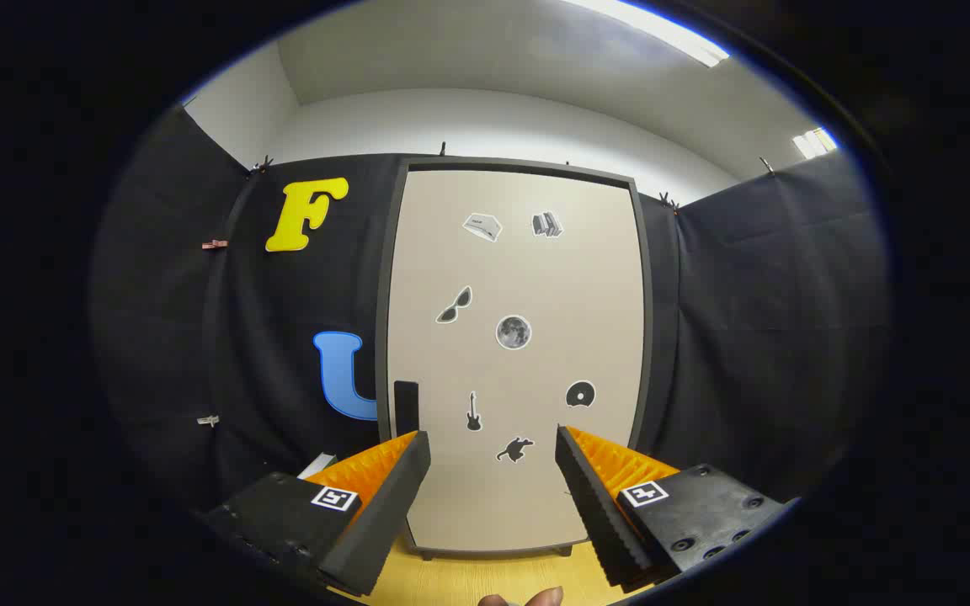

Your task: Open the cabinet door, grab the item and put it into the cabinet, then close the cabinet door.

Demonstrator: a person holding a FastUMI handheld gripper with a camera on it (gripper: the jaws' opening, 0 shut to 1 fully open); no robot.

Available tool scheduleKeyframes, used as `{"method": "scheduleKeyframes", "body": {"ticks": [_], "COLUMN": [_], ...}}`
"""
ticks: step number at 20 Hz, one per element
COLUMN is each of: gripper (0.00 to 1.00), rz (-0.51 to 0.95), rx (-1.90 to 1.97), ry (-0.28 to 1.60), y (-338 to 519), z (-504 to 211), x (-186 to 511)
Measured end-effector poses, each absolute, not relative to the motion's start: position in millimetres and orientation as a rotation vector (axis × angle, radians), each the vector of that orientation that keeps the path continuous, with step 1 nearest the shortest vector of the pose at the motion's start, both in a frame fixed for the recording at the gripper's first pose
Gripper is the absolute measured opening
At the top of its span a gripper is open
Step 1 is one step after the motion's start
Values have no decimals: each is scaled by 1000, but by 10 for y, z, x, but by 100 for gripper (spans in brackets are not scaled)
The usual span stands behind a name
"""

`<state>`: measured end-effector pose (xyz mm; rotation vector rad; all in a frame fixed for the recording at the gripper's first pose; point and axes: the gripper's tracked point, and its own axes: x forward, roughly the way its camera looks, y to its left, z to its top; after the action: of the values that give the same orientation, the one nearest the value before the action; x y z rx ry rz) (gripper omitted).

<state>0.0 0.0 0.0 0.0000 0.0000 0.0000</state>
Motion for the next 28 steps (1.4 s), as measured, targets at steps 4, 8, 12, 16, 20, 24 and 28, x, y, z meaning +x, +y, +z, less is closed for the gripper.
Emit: {"method": "scheduleKeyframes", "body": {"ticks": [4, 8, 12, 16, 20, 24, 28], "gripper": [97, 97, 97, 97, 97, 97, 97], "rz": [-2, -1, -4, -4, -1, 12, 15], "rx": [-3, -17, -18, -19, -18, -16, -10], "ry": [-4, -3, -15, -16, -16, -7, 25], "y": [10, 24, 28, 55, 84, 125, 92], "z": [8, 7, 47, 52, 48, -16, -273], "x": [-25, -49, -71, -85, -88, -80, -30]}}
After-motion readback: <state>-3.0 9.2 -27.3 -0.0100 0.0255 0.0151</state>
